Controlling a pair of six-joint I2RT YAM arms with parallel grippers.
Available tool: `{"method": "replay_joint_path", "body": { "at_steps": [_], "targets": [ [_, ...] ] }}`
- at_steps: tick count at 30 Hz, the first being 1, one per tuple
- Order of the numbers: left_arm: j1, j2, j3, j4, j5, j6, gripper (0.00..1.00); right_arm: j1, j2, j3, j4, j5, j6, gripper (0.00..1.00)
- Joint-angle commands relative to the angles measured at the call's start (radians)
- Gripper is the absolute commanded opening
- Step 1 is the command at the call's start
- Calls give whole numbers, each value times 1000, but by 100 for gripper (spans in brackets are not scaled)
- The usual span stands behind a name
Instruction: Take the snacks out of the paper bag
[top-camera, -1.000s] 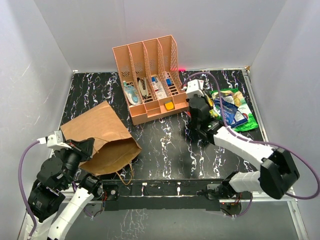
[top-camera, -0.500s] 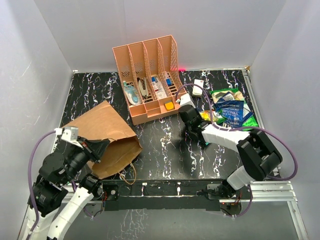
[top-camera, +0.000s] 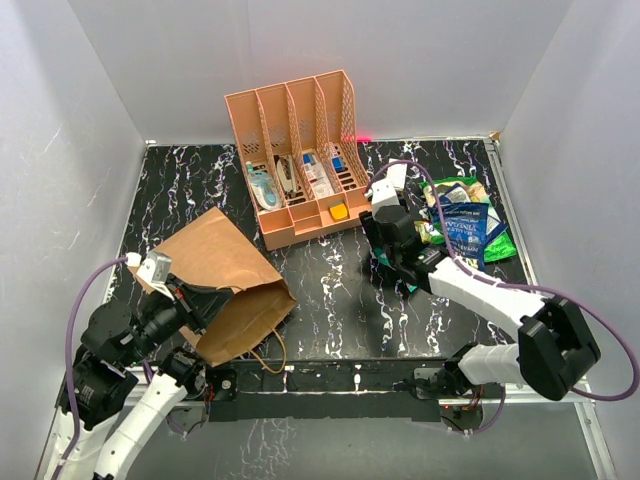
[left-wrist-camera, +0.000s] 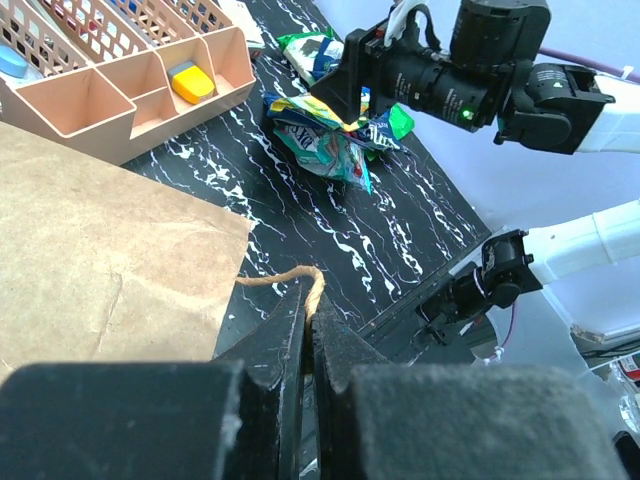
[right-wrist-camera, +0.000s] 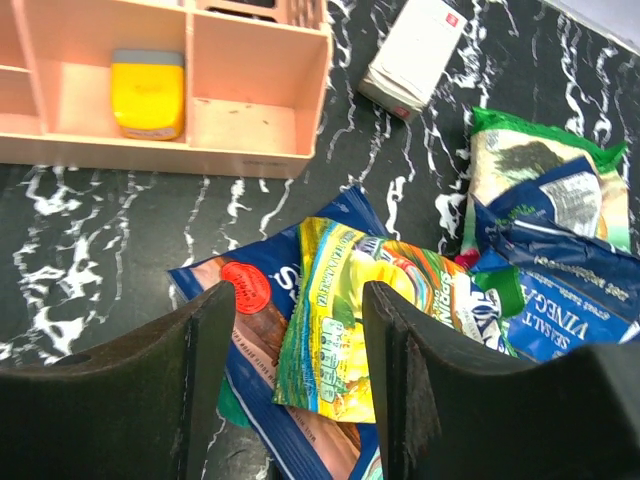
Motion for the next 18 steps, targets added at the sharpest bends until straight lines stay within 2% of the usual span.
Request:
{"method": "replay_joint_path", "body": {
  "at_steps": [1, 4, 6, 11, 15, 18],
  "targets": [
    [-2, -10, 28, -3, 22, -15, 0, 7, -94, 70, -13, -158, -56, 57],
    [-2, 20, 45, 32, 46, -12, 0, 52, -167, 53, 47, -278, -56, 63],
    [-2, 51, 66, 56, 63, -3, 0, 113, -209, 22, 95, -442, -95, 64],
    [-2, 91, 83, 83, 102, 14, 0, 424, -276, -112, 305, -665, -323, 65],
    [-2, 96, 73, 161, 168, -33, 0, 592, -218, -145, 453, -791, -430, 66],
    [-2, 109, 55, 252, 259, -74, 0, 646, -109, -110, 489, -782, -462, 66]
  ]
}}
